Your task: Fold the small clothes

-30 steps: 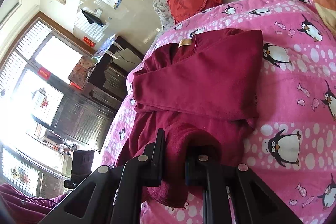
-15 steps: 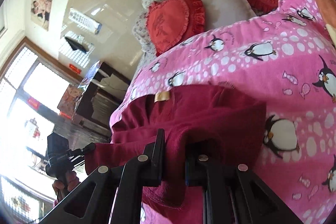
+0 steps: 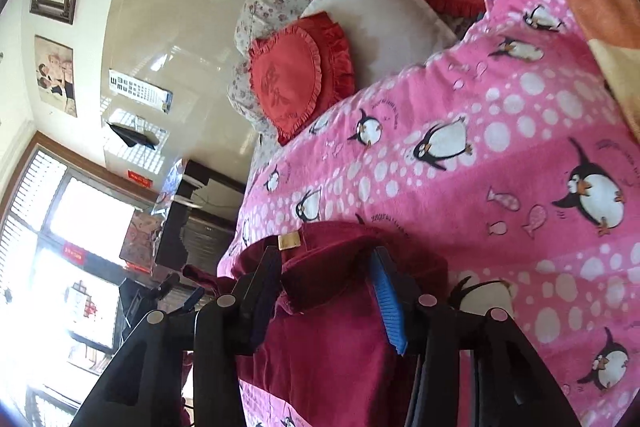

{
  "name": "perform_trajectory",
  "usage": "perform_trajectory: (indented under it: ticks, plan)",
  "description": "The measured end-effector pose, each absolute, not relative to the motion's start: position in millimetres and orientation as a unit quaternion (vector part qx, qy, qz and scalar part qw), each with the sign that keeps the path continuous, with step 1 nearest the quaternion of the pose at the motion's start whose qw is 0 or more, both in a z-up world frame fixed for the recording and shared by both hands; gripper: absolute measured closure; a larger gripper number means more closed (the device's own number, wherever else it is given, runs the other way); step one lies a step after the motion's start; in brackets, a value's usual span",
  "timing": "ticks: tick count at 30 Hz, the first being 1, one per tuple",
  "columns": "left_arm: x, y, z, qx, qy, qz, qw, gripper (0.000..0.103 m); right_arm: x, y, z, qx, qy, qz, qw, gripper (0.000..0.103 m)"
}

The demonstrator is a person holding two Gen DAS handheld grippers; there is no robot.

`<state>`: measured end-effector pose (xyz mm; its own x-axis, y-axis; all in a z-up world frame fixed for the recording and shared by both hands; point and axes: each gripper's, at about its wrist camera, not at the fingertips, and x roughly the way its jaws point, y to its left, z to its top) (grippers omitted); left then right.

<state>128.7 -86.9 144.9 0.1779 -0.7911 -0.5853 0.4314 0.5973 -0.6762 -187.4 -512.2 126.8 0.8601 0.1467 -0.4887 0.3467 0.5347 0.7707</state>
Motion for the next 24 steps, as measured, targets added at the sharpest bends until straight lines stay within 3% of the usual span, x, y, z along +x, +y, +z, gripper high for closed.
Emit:
perform_trajectory:
  ticks: [6, 11, 18, 24]
  plan:
    - [83, -119, 147, -0.09, 0.455, -0.439, 0.769, 0.024, -184, -457, 144, 0.357, 0.276, -0.043, 0.891, 0.063]
    - [81, -162, 120, -0.025, 0.477, -0.411, 0.776, 0.024, -138, -442, 116, 0.307, 0.331, -0.061, 0.89, 0.063]
    - [128, -165, 77, -0.088, 0.519, -0.353, 0.773, 0.024, -65, -495, 66, 0.317, 0.376, -0.135, 0.86, 0.063]
    - [106, -136, 97, -0.083, 0.503, -0.382, 0.771, 0.025, -98, -486, 91, 0.309, 0.36, -0.142, 0.869, 0.061]
